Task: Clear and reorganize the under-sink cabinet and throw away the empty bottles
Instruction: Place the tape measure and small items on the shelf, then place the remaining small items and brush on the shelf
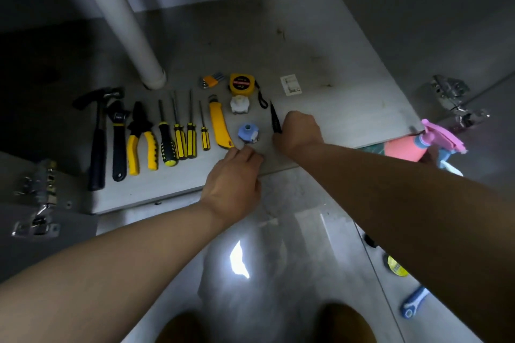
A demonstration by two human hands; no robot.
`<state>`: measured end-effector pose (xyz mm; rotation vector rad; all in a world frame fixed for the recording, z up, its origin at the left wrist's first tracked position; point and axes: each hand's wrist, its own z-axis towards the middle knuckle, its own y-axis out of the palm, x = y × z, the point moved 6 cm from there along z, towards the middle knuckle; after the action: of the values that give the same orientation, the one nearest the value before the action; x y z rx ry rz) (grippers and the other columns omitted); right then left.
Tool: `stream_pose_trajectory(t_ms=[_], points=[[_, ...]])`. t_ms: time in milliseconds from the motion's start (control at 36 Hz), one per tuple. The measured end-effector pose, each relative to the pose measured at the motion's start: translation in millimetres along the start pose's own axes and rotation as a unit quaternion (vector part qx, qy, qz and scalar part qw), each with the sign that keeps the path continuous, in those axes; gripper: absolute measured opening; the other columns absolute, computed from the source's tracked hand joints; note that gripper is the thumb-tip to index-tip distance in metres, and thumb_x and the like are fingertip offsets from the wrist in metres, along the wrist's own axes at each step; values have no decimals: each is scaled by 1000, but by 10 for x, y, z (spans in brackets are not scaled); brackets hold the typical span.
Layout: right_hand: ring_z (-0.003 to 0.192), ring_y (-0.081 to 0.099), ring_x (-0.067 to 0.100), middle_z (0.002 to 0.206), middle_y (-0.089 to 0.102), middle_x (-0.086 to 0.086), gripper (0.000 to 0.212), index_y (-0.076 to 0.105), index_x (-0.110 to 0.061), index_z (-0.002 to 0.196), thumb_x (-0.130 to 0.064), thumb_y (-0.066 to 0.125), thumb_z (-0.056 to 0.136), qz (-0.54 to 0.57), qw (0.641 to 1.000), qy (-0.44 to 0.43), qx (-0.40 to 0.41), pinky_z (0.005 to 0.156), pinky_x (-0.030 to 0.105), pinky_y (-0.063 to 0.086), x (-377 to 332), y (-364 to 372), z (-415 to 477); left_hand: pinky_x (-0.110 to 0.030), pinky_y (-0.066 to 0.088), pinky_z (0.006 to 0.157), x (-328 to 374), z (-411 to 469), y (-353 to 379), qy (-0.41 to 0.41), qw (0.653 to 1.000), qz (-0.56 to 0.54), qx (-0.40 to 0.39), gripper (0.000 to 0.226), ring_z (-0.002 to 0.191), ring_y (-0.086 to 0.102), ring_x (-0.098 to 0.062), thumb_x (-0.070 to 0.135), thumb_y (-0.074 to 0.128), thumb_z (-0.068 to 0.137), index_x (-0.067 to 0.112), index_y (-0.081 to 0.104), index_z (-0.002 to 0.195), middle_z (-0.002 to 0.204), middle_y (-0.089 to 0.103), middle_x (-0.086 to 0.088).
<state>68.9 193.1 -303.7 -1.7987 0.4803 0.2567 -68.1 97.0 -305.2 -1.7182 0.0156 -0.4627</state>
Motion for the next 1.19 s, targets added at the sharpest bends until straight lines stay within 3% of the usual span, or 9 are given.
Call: stream_pose_trajectory(t_ms=[139,306,417,500,583,667,806,972,1194], points=[[92,65,26,98,69,11,20,64,-7,97,-25,65,89,71,995,-50,-38,81,32,55,225,-213,-273,-43,53,88,75,74,-114,0,990,58,-126,42,116,49,-27,28,57,87,18,54,128,126,50,-4],[68,74,22,76,71,9,10,65,-9,84,-14,59,91,135,983,0,-123,53,20,51,1064,-606,-979,-37,53,92,473,224,-351,10,943,150,-297,43,117,59,-30,36,56,92,19,56,131,131,58,-10],[61,66,20,73,69,11,7,64,-8,86,-11,61,92,158,973,96,-135,55,21,51,1870,-694,-1631,-35,48,100,1044,228,-330,46,945,135,-294,39,123,56,-30,34,54,97,19,56,133,138,57,-10],[71,63,25,82,68,19,9,66,-7,85,-9,60,92,174,959,158,-157,73,37,55,2411,-604,-2104,-33,46,103,1561,114,-196,77,943,87,-312,39,124,56,-25,37,54,99,25,56,136,137,60,-4],[77,64,24,94,67,13,12,66,-8,100,-14,61,91,175,950,206,-158,75,33,54,2856,-436,-2477,-30,45,101,2007,-84,24,99,925,66,-361,39,122,57,-22,38,53,99,28,55,137,136,60,-1],[93,64,27,107,64,15,30,63,-14,117,-17,63,88,146,958,199,-146,79,27,46,3108,-255,-2640,-28,44,101,2272,-229,257,108,917,46,-382,37,121,57,-22,34,54,99,27,57,136,135,60,-2],[101,60,37,124,41,19,54,48,-19,137,-16,64,85,142,967,172,-125,92,34,50,3173,-31,-2598,-26,43,101,2368,-379,636,100,919,8,-382,41,121,57,-22,24,55,99,23,54,140,136,56,-7],[118,53,33,139,29,9,75,35,-31,149,-18,66,82,79,982,125,-117,93,35,51,3102,219,-2313,-42,48,103,2338,-326,1098,108,923,22,-368,62,121,55,-31,21,55,99,34,32,155,140,39,-9],[109,55,35,131,34,12,58,43,-23,137,-6,62,85,3,988,128,-82,85,43,55,3100,407,-2081,-44,47,104,2406,-91,1586,168,914,118,-349,89,139,38,-34,15,61,91,42,9,159,160,17,-12]])
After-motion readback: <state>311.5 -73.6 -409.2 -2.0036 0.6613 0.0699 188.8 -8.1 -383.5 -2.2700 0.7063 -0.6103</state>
